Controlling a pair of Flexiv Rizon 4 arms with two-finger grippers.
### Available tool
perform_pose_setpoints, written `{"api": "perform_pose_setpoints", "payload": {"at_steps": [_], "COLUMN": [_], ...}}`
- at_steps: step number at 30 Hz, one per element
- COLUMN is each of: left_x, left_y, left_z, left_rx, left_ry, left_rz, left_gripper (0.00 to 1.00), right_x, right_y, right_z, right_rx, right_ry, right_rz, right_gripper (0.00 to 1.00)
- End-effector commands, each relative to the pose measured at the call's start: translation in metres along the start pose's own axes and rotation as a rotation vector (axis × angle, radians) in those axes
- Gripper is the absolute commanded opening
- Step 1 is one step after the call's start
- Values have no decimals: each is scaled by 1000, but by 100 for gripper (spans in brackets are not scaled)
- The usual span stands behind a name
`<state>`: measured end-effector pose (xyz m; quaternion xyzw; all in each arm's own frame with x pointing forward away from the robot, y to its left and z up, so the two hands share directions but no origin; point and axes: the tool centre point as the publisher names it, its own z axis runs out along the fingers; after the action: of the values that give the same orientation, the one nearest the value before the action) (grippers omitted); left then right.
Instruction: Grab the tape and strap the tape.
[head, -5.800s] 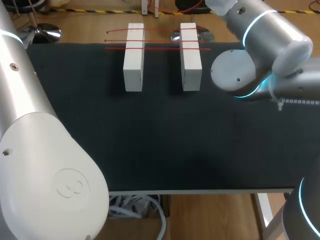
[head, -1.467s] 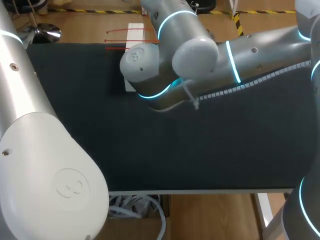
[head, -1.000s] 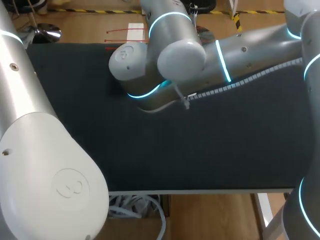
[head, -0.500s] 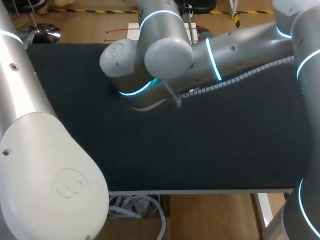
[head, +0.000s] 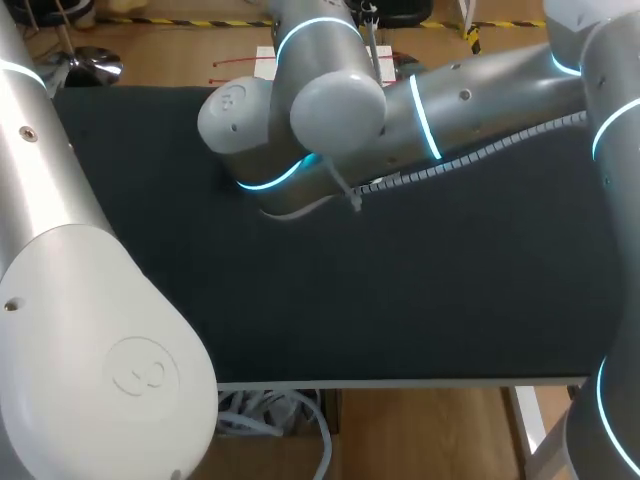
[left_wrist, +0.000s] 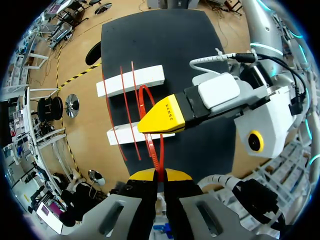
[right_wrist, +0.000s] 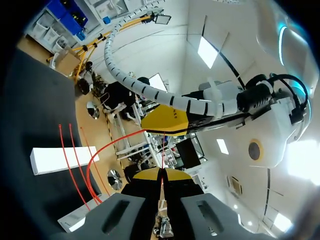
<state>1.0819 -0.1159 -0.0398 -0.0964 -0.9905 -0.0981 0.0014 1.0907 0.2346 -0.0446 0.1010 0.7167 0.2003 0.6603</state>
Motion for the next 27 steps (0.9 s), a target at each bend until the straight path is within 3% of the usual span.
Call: {"api": "perform_pose_setpoints", "payload": {"at_steps": [1,27], "left_x": [0,0], "left_y": [-1,-1], "left_z": [-1,-1], "left_rx": [-3,-3], "left_ry": [2,2], "left_rz": [-1,-1], "left_gripper": [0,0], "right_x": [1,-4], "right_y": [1,14], "right_z": [0,-12], "right_rx": [-2,38], "right_ry": [7,-23], "right_rz": [0,-81], "right_gripper": [0,0]}}
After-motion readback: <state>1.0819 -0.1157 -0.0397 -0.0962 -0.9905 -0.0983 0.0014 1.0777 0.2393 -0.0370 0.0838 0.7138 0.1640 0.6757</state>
